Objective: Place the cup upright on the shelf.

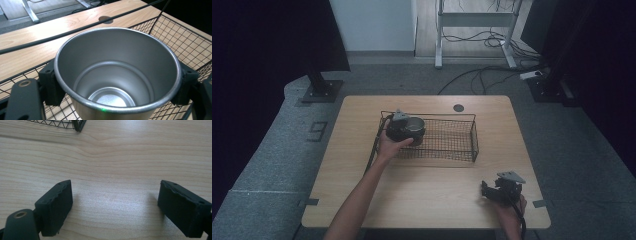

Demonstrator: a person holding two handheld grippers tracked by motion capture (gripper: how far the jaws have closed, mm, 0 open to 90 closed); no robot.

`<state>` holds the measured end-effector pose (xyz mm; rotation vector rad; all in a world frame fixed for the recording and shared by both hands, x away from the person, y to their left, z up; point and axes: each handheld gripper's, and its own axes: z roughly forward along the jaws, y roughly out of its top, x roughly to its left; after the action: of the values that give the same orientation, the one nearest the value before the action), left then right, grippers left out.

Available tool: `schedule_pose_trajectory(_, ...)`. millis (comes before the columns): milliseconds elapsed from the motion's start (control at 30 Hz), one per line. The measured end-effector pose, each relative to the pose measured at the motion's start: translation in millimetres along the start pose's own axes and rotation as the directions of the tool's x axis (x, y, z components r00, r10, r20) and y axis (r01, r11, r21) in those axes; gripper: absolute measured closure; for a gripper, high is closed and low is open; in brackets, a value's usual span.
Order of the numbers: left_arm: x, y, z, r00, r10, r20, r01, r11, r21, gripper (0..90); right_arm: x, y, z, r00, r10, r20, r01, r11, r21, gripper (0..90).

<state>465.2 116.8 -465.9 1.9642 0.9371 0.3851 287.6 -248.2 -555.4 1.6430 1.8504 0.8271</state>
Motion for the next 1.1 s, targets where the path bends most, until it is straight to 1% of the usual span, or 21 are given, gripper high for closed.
schedule_pose_trajectory(267, 0.4, -2.2, 5.8, 0.9999, -0.006, -0.009, 0.006, 0.9997, 0.024, 18.8, 0.0, 0.0, 0.0, 1.0000, 0.000, 0.000, 0.000, 1.000, 0.000, 12.5)
schedule_pose_trajectory(467, 0.3, -4.7, 11.5, 0.9999, -0.007, -0.013, 0.007, 0.9986, 0.052, 18.7, 0.0, 0.0, 0.0, 1.0000, 0.000, 0.001, 0.000, 1.000, 0.000, 12.4)
schedule_pose_trajectory(600, 0.0, -3.8, 11.6, 0.9999, -0.009, -0.012, 0.010, 0.9985, 0.055, 18.7, 0.1, 0.0, -0.1, 1.0000, -0.001, 0.000, 0.001, 1.000, 0.000, 12.6)
schedule_pose_trajectory(833, 1.2, -4.0, 13.0, 0.9998, -0.016, -0.014, 0.017, 0.9969, 0.076, 18.6, 0.1, 0.0, -0.1, 1.0000, -0.001, 0.000, 0.001, 1.000, 0.000, 12.7)
schedule_pose_trajectory(1100, 1.0, -4.2, 16.6, 0.9997, -0.018, -0.014, 0.019, 0.9925, 0.120, 18.5, 0.1, 0.0, -0.1, 1.0000, -0.001, 0.000, 0.001, 1.000, 0.000, 12.8)
